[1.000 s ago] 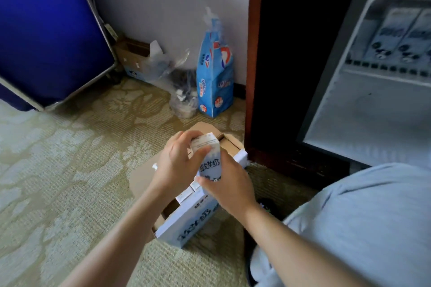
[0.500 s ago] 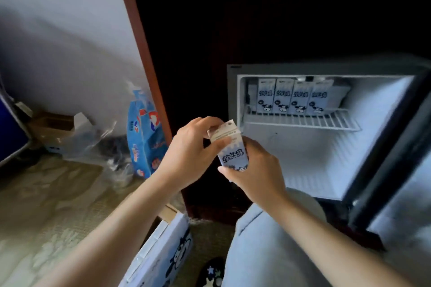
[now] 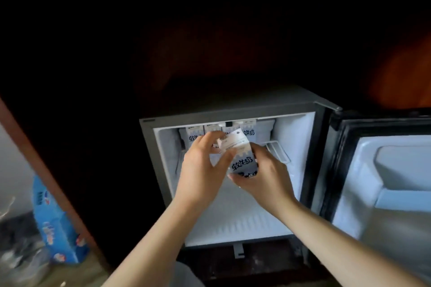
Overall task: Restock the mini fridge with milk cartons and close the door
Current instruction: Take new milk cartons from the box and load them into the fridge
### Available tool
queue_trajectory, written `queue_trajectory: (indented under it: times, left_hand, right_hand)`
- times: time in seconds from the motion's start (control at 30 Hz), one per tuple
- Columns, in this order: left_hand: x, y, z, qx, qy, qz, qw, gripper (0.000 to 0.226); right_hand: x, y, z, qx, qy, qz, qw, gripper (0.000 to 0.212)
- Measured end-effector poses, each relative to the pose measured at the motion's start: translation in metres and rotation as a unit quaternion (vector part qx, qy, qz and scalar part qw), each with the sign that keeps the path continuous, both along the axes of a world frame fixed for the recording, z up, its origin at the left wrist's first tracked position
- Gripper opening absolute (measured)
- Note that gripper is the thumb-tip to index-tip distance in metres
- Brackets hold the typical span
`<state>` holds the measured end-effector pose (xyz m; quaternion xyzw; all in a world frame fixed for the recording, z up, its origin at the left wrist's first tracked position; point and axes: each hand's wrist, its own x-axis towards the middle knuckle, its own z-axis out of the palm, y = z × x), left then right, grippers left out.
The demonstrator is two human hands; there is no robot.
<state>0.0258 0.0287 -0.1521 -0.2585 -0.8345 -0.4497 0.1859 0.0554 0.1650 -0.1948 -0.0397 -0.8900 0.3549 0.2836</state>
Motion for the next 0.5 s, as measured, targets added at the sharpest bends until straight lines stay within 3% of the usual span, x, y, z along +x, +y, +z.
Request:
queue_trajectory:
  times: [0.17, 0.5]
  left_hand:
    - [-0.031, 0.042, -0.033, 0.081, -0.105, -0.051, 0.990, 0.019]
    - [-0.093, 0.084, -0.078, 0.135, -0.268, -0.130, 0.945, 0.032]
  right_hand:
    - [-0.030, 0.030, -0.013, -0.031, -0.001, -0.059, 0.998, 0.046]
    - [-0.090, 0.065, -0.033, -0.095, -0.027, -0.120, 0.988, 0.046]
